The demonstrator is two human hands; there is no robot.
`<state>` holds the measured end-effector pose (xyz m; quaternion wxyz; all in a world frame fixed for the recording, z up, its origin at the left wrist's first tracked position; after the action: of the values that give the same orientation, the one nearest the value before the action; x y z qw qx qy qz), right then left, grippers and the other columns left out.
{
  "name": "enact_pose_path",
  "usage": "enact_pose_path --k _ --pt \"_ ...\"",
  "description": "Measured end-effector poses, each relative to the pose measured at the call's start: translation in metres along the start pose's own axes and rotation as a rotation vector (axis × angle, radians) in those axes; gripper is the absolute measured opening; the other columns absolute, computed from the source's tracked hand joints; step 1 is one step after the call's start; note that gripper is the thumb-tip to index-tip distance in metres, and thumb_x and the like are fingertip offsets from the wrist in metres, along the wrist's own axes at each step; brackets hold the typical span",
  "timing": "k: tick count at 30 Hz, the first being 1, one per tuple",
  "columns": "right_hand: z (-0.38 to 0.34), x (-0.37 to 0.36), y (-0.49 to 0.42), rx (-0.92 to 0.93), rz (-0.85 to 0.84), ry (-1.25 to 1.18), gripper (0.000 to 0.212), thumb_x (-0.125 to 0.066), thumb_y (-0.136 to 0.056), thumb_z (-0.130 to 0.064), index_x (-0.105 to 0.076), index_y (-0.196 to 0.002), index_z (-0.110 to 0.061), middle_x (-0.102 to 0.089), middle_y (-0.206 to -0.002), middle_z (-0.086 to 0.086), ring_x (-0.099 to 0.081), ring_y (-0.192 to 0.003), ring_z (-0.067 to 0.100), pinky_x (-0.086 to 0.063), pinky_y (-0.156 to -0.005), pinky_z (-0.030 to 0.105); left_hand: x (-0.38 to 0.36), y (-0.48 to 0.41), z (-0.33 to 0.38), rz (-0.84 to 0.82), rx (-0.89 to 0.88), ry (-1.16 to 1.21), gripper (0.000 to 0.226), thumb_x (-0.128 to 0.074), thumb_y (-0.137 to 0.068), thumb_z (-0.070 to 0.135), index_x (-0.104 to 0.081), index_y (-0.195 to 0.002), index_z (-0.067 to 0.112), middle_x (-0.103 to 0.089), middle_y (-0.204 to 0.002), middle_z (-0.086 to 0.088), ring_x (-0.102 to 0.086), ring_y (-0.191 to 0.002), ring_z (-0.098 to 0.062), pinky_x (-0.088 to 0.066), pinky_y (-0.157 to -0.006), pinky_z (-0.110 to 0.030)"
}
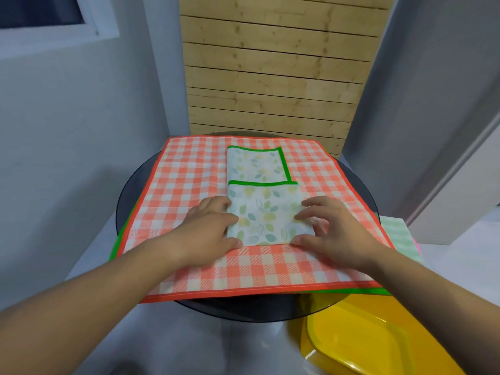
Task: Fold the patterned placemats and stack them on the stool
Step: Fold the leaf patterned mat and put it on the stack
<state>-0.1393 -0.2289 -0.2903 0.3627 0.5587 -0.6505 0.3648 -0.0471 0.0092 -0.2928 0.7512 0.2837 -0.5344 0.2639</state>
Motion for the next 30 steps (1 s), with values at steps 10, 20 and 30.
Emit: enact_pose_path --k 10,20,30 --pt "-0.006 -0.006 -0.002 0.132 -0.009 0.051 0.030 -0.074 -0.080 -0.052 -0.069 -0.105 -0.036 -0.059 -0.125 -0.023 -0.052 -0.113 -0.001 -0.046 -0.097 0.023 -0.004 0.001 -0.007 -0.008 -0.049 0.071 0.074 -0.056 -0.089 0.065 -0.032 -0.149 0.029 -0.029 -0.156 0.015 -0.031 -0.140 -0.007 -0.026 -0.114 -0.026" --pt "-0.019 -0.006 0.006 0.422 0.088 0.321 0.043 -0.043 -0.098 -0.049 -0.074 -0.111 -0.021 -0.072 -0.115 -0.005 -0.066 -0.106 0.013 -0.054 -0.091 0.030 -0.003 0.000 -0.012 0.012 -0.048 0.131 0.079 -0.060 -0.083 0.070 -0.034 -0.147 0.031 -0.038 -0.145 0.016 -0.038 -0.129 -0.006 -0.036 -0.110 -0.028" --pt "-0.034 0.031 0.011 0.431 0.249 0.012 0.025 -0.049 -0.099 -0.028 -0.070 -0.110 -0.020 -0.067 -0.117 -0.010 -0.059 -0.109 0.002 -0.045 -0.092 0.011 0.011 0.010 -0.013 0.125 -0.144 0.195 0.058 -0.074 -0.074 0.065 -0.056 -0.124 0.041 -0.043 -0.128 0.027 -0.039 -0.122 0.002 -0.041 -0.106 -0.028"
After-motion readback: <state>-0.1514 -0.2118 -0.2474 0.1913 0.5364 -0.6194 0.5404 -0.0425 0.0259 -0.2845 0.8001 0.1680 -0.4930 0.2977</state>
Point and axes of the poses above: each hand's wrist, its own y-axis away from the middle knuckle, its own x-axis out of the back of the hand, z = x × y, the point moved 4 cm from there along -y, towards the middle knuckle
